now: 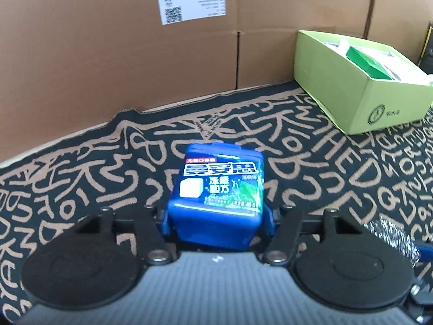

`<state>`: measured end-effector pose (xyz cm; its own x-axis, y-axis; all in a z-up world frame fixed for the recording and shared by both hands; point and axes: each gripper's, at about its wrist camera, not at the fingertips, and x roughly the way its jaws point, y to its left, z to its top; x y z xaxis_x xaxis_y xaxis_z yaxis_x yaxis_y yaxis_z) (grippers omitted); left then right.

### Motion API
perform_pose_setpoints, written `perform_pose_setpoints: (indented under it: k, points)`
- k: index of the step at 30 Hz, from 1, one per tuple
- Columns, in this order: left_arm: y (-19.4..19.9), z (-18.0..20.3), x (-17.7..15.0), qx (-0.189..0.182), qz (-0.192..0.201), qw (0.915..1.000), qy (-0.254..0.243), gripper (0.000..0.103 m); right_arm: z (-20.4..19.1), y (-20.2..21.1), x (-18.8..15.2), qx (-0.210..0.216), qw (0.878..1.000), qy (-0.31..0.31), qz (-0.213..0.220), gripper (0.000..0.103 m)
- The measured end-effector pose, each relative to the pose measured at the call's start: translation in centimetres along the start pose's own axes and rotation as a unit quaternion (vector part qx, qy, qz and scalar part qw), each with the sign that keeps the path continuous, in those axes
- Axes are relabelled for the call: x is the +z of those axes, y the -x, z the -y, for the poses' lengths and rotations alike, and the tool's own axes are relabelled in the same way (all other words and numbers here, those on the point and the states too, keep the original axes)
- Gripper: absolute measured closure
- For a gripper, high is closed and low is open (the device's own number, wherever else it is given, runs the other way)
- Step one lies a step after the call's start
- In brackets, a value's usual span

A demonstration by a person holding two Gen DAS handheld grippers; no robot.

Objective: Organize objects
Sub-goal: 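Carry the steel wool and blue box into the lime-green box and release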

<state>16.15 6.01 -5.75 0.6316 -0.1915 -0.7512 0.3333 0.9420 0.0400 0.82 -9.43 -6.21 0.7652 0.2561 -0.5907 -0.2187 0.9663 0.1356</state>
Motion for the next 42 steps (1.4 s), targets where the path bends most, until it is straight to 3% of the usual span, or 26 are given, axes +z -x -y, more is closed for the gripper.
perform_pose_setpoints:
  k: [8,13,16,27,33,37,38,40,42]
  points:
    - [3.7,2.7,1.3,-0.056,0.031,0.9978,-0.019,0.048,2.4,3.4,1.3,-0.007,0.998,-0.038,0.050,0.070]
    - [6.4,5.8,4.5,-0.104,0.071,0.9916,-0.029,0.048,5.2,6.7,3.1,-0.050,0.992,-0.045,0.104,0.070]
    - [7.0,8.3,7.3,-0.114,0.094,0.9882,-0.039,0.048,7.0,8.1,4.5,-0.083,0.987,-0.044,0.130,0.070]
    - [3.0,18.3,17.1,-0.151,0.103,0.9797,-0.083,0.048,15.5,8.5,10.4,-0.204,0.957,-0.038,0.203,0.070]
    - [-1.4,21.8,20.6,-0.157,0.091,0.9804,-0.077,0.048,19.8,5.7,12.3,-0.242,0.948,-0.022,0.204,0.070]
    - [-4.9,23.3,21.2,-0.147,0.084,0.9818,-0.087,0.046,21.6,2.9,12.7,-0.230,0.954,-0.030,0.192,0.068]
    - [-5.8,23.5,21.1,-0.141,0.084,0.9822,-0.091,0.041,21.8,1.9,12.5,-0.226,0.957,-0.030,0.181,0.066]
    - [-6.8,23.3,20.7,-0.118,0.093,0.9847,-0.088,0.015,22.7,-0.4,12.4,-0.207,0.968,-0.028,0.138,0.055]
    - [-6.7,22.5,20.1,-0.120,0.110,0.9831,-0.084,0.011,23.2,-1.7,11.8,-0.193,0.975,-0.030,0.104,0.050]
